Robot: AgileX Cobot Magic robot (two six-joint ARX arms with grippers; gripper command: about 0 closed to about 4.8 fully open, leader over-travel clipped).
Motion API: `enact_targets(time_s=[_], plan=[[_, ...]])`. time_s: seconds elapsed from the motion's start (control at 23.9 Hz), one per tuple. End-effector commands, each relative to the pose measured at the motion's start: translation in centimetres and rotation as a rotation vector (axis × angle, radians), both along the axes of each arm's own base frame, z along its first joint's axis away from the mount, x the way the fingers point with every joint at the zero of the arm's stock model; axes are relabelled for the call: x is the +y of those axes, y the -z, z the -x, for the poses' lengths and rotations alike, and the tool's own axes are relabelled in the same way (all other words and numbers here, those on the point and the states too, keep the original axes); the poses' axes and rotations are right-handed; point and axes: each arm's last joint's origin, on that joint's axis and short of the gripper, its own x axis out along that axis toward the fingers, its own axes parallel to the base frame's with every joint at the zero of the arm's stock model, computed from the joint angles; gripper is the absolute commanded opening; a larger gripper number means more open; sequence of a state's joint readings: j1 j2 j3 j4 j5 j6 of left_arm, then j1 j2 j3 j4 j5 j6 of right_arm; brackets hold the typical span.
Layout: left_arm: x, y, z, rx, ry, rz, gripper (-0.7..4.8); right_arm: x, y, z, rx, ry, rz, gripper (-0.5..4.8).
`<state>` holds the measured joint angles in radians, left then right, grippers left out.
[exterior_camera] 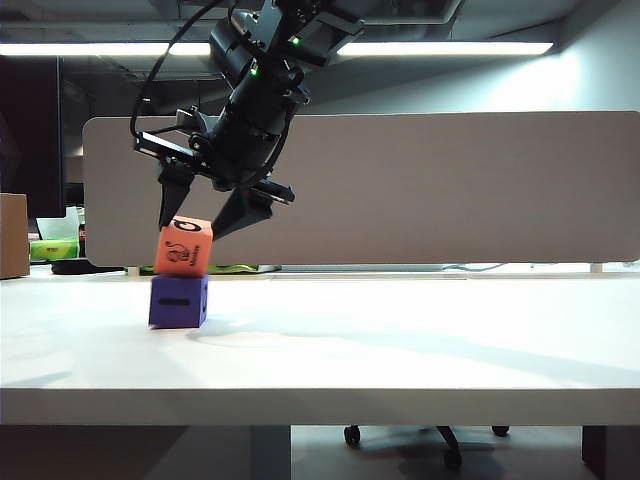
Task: Stack the letter block on the right onto the letter block on the left.
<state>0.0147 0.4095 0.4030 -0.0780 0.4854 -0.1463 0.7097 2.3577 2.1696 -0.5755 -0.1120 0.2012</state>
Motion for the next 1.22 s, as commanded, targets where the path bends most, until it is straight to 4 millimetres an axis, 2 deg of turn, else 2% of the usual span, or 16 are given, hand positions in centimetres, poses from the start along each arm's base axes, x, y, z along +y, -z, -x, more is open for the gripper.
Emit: enact_targets(time_s=[0.04, 0.08, 0.21, 0.25, 0.29, 0.59, 0.88, 1.22], plan=[[0.0, -0.4, 0.0, -0.028, -0.019, -0.009, -0.05, -0.1, 0.2, 0.1, 0.018, 0.003, 0.021, 3.68], [0.1, -0.4, 0.0, -0.03, -0.021, -0.009, -0.05, -0.1, 0.2, 0.1, 0.019, 0.003, 0.022, 3.92], [0.1, -0.5, 0.0, -0.039, -0.021, -0.009, -0.05, -0.1, 0.1, 0.2, 0.019, 0.001, 0.021, 4.02], [0.1, -0.5, 0.0, -0.042, -0.021, -0.009, -0.05, -0.1, 0.1, 0.2, 0.018, 0.001, 0.021, 4.3], [0.1, -0.6, 0.0, -0.045, -0.021, -0.009, -0.05, -0.1, 0.1, 0.2, 0.02, 0.002, 0.022, 4.32], [0.1, -0.6, 0.0, -0.045, -0.021, -0.009, -0.05, -0.1, -0.1, 0.2, 0.013, 0.004, 0.019, 4.32], [0.0, -0.6, 0.0, -0.046, -0.021, -0.009, -0.05, -0.3, -2.6, -0.3, -0.068, 0.027, 0.009, 4.32], [0.0, -0.6, 0.0, -0.046, -0.021, -0.009, -0.05, -0.7, -2.3, -0.3, -0.042, 0.046, 0.051, 4.32]])
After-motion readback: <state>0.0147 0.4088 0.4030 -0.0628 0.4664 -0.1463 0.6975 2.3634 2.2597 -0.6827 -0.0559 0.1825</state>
